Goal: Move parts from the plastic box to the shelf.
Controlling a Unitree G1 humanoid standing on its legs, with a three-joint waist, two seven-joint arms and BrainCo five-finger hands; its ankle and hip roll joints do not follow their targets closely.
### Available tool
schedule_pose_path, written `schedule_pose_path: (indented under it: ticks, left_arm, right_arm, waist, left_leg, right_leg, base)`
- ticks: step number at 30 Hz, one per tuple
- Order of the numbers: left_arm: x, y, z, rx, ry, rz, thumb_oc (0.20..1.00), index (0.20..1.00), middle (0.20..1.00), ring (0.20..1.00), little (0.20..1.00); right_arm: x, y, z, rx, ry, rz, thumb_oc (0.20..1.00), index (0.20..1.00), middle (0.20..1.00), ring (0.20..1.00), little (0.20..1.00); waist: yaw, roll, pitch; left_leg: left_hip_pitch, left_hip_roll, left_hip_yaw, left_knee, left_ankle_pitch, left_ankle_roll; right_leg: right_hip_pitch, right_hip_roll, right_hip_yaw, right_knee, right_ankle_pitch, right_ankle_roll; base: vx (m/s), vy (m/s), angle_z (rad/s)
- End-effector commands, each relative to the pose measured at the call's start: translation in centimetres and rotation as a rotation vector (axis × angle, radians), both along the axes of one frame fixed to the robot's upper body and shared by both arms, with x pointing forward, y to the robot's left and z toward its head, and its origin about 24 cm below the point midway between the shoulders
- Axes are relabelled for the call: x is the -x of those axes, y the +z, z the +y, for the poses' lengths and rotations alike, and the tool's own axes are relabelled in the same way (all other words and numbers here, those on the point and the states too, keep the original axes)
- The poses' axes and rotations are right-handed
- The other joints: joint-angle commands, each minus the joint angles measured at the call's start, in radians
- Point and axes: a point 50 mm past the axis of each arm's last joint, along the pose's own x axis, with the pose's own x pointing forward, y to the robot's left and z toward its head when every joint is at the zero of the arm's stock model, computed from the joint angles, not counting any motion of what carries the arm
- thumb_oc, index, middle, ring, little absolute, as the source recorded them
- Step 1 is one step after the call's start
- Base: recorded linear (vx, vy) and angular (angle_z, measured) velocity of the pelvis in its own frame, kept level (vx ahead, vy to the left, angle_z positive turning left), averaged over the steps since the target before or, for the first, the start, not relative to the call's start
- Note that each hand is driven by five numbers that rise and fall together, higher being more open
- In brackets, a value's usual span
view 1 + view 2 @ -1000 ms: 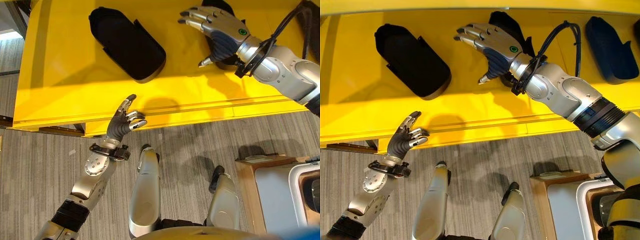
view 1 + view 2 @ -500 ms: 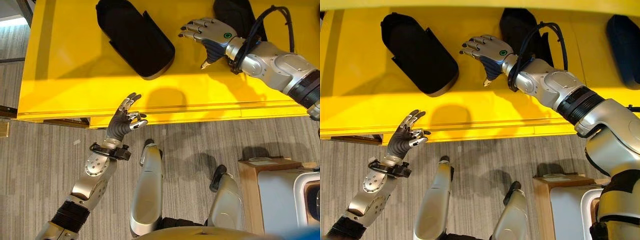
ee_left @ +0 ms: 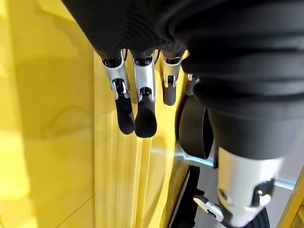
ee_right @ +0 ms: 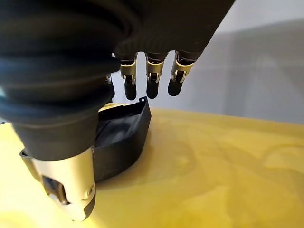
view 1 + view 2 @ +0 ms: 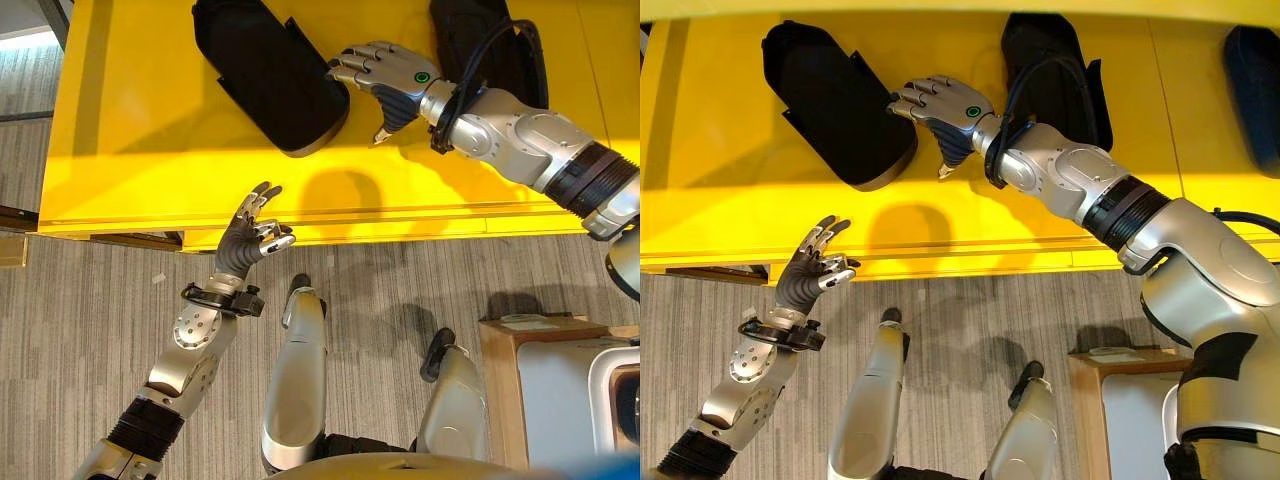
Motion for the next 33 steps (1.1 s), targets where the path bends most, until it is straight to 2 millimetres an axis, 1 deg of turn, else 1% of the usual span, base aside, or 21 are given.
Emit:
schedule_pose_path:
  ticks: [1, 5, 6, 7, 14, 15, 16, 19, 20, 21, 28, 29, 33]
  left_arm:
    - [-0.3, 0.2, -0.4, -0.014, -0.005, -0.025, 1.000, 1.000, 1.000, 1.000, 1.000]
    - [-0.3, 0.1, -0.3, -0.017, -0.001, -0.025, 1.000, 1.000, 1.000, 1.000, 1.000]
    - [-0.3, 0.2, -0.3, -0.018, 0.000, -0.026, 1.000, 1.000, 1.000, 1.000, 1.000]
    - [-0.3, 0.2, -0.3, -0.019, 0.001, -0.026, 1.000, 1.000, 1.000, 1.000, 1.000]
    - [-0.3, 0.1, -0.3, -0.028, -0.009, -0.022, 1.000, 1.000, 1.000, 1.000, 1.000]
    - [-0.3, 0.0, -0.3, -0.027, -0.008, -0.020, 1.000, 1.000, 1.000, 1.000, 1.000]
    - [-0.3, 0.1, -0.4, -0.027, -0.010, -0.022, 1.000, 1.000, 1.000, 1.000, 1.000]
    - [-0.3, 0.1, -0.4, -0.027, -0.013, -0.023, 1.000, 1.000, 1.000, 1.000, 1.000]
    - [-0.3, 0.1, -0.4, -0.029, -0.014, -0.024, 1.000, 1.000, 1.000, 1.000, 1.000]
    - [-0.3, 0.1, -0.5, -0.031, -0.016, -0.023, 1.000, 1.000, 1.000, 1.000, 1.000]
    - [-0.6, 0.3, -0.6, -0.047, -0.025, -0.037, 1.000, 1.000, 1.000, 1.000, 1.000]
    - [-0.6, 0.3, -0.6, -0.047, -0.024, -0.039, 1.000, 1.000, 1.000, 1.000, 1.000]
    - [-0.8, 0.2, -0.9, -0.033, -0.022, -0.037, 1.000, 1.000, 1.000, 1.000, 1.000]
  right_arm:
    - [0.6, 2.0, 1.0, -0.063, 0.048, -0.050, 1.000, 1.000, 1.000, 1.000, 1.000]
    - [1.0, 2.0, 1.6, -0.064, 0.076, -0.049, 1.000, 1.000, 1.000, 1.000, 1.000]
    - [1.3, 1.9, 2.1, -0.058, 0.103, -0.046, 1.000, 1.000, 1.000, 1.000, 1.000]
    - [1.4, 1.8, 2.3, -0.057, 0.110, -0.041, 1.000, 1.000, 1.000, 1.000, 1.000]
    - [1.2, 1.0, 3.5, -0.009, 0.111, -0.024, 1.000, 1.000, 1.000, 1.000, 1.000]
    - [1.2, 0.9, 3.7, -0.008, 0.114, -0.021, 1.000, 1.000, 1.000, 1.000, 1.000]
    - [1.1, 0.9, 3.8, -0.009, 0.112, -0.022, 1.000, 1.000, 1.000, 1.000, 1.000]
    - [0.6, 0.0, 3.9, 0.014, 0.085, 0.001, 1.000, 1.000, 1.000, 1.000, 1.000]
    - [0.4, -0.2, 3.8, 0.025, 0.072, 0.005, 1.000, 1.000, 1.000, 1.000, 1.000]
    - [0.1, -0.5, 3.6, 0.031, 0.061, 0.018, 1.000, 1.000, 1.000, 1.000, 1.000]
    - [-1.3, -2.0, 1.7, 0.014, -0.035, 0.102, 1.000, 1.000, 1.000, 1.000, 1.000]
    - [-1.6, -2.2, 1.1, 0.007, -0.060, 0.115, 1.000, 1.000, 1.000, 1.000, 1.000]
    - [-2.8, -3.1, -0.7, -0.082, -0.142, 0.172, 1.000, 1.000, 1.000, 1.000, 1.000]
  waist:
    - [0.020, 0.006, -0.037]
    - [0.019, 0.004, -0.036]
    - [0.018, 0.004, -0.036]
    - [0.019, 0.004, -0.036]
    - [0.028, 0.002, -0.031]
    - [0.030, 0.001, -0.031]
    - [0.032, 0.002, -0.028]
    - [0.042, 0.004, -0.024]
    - [0.045, 0.004, -0.023]
    - [0.048, 0.003, -0.023]
    - [0.073, 0.006, -0.013]
    - [0.078, 0.007, -0.013]
    - [0.083, 0.010, -0.013]
  left_leg:
    - [-0.025, -0.001, -0.002, -0.007, 0.064, 0.043]
    - [-0.024, 0.000, -0.002, -0.006, 0.064, 0.041]
    - [-0.024, 0.001, -0.003, -0.005, 0.063, 0.041]
    - [-0.023, 0.002, -0.003, -0.006, 0.063, 0.041]
    - [-0.025, 0.000, -0.006, -0.016, 0.072, 0.042]
    - [-0.017, 0.001, -0.007, -0.003, 0.041, 0.039]
    - [-0.026, -0.003, -0.007, -0.015, 0.072, 0.042]
    - [-0.027, -0.009, -0.008, -0.025, 0.078, 0.042]
    - [-0.027, -0.011, -0.008, -0.025, 0.078, 0.043]
    - [-0.019, -0.009, -0.008, -0.013, 0.046, 0.040]
    - [-0.030, -0.021, -0.016, -0.017, 0.051, 0.042]
    - [-0.037, -0.024, -0.018, -0.016, 0.053, 0.043]
    - [-0.047, -0.026, -0.018, -0.021, 0.059, 0.044]
  right_leg:
    - [-0.058, 0.017, -0.023, 0.210, -0.055, -0.083]
    - [-0.057, 0.019, -0.021, 0.212, -0.056, -0.084]
    - [-0.057, 0.019, -0.020, 0.214, -0.056, -0.084]
    - [-0.057, 0.019, -0.020, 0.214, -0.056, -0.084]
    - [-0.058, 0.019, -0.024, 0.209, -0.050, -0.082]
    - [-0.048, 0.021, -0.019, 0.220, -0.077, -0.075]
    - [-0.056, 0.018, -0.024, 0.207, -0.050, -0.082]
    - [-0.053, 0.014, -0.030, 0.205, -0.048, -0.078]
    - [-0.051, 0.013, -0.032, 0.204, -0.048, -0.077]
    - [-0.041, 0.012, -0.029, 0.215, -0.075, -0.069]
    - [-0.031, 0.003, -0.046, 0.212, -0.072, -0.063]
    - [-0.031, 0.001, -0.051, 0.210, -0.071, -0.062]
    - [-0.036, -0.001, -0.056, 0.205, -0.066, -0.061]
  base:
    - [0.00, 0.000, 0.00]
    - [0.00, 0.000, 0.00]
    - [0.00, 0.000, 0.00]
    - [0.00, 0.000, 0.00]
    - [0.01, -0.004, 0.00]
    - [0.00, 0.000, 0.00]
    - [0.00, -0.009, 0.06]
    - [-0.03, 0.003, 0.00]
    - [0.09, -0.025, 0.02]
    - [0.09, -0.029, 0.04]
    - [0.03, -0.011, 0.10]
    - [0.01, 0.003, 0.05]
    - [0.01, 0.006, 0.05]
